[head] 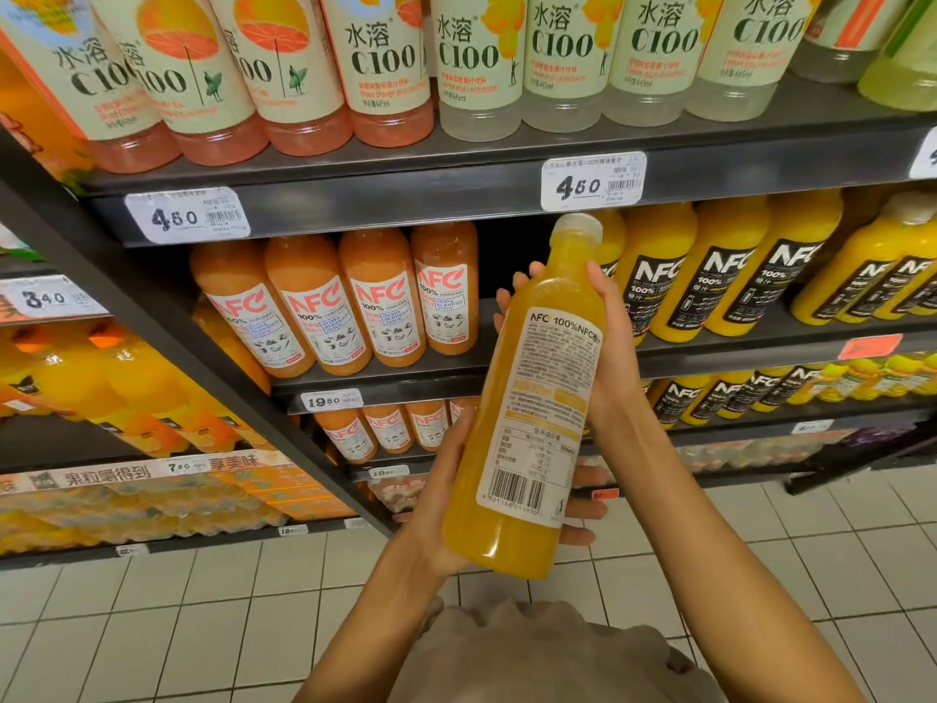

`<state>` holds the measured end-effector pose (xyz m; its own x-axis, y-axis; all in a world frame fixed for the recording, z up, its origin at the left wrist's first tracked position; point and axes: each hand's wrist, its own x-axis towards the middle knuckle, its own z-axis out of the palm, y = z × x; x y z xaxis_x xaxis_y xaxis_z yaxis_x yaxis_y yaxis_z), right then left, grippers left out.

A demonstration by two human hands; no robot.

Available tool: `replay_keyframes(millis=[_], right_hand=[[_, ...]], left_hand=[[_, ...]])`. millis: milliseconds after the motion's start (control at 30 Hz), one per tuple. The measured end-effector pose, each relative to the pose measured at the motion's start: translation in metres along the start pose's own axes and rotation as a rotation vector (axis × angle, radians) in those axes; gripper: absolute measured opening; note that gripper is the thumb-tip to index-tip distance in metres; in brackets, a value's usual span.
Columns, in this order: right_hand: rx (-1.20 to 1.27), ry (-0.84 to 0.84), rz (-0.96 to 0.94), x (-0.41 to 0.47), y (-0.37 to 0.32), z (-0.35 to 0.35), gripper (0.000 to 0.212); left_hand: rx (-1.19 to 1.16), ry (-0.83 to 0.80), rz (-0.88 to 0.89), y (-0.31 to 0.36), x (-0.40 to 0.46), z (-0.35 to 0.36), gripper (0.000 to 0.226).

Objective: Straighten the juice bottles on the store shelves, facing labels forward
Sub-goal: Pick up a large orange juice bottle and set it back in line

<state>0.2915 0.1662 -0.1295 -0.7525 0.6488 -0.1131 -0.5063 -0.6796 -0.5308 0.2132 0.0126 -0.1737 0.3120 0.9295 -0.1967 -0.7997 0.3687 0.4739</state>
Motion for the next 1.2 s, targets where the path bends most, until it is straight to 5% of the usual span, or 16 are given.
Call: replay_keyframes(millis=[100, 233, 367, 467, 633, 900, 1200], right_hand=[[-0.209, 0.070, -0.022, -0.003, 0.001, -0.007, 0.046], [-0.610, 0.197, -0.021, -0.009, -0.002, -0.013, 0.055], [-0.651, 0.357, -0.030, -0.007, 0.002, -0.009, 0.034], [-0.525, 0.370, -0.014, -0.006, -0.002, -0.013, 0.030], [-0.331, 0.201, 0.016, -0.004, -0.006, -0.020, 0.066], [-0.904, 0.346, -0.125, 0.015, -0.013, -0.014, 0.026], [-1.206, 0.412, -0.335, 0.052, -0.018, 0.003, 0.029]], left_hand=[[0.071, 0.112, 0.053, 0.002, -0.003, -0.004, 0.077], [0.511, 0.427, 0.190, 0.004, -0.007, -0.006, 0.064], [0.848, 0.525, 0.259, 0.000, 0.002, 0.000, 0.043], [0.776, 0.459, 0.272, -0.005, 0.001, -0.004, 0.047], [0.534, 0.370, 0.096, -0.009, 0.003, -0.019, 0.088], [0.810, 0.588, 0.105, 0.000, 0.025, -0.038, 0.055], [0.938, 0.689, 0.243, 0.019, 0.071, -0.055, 0.081]])
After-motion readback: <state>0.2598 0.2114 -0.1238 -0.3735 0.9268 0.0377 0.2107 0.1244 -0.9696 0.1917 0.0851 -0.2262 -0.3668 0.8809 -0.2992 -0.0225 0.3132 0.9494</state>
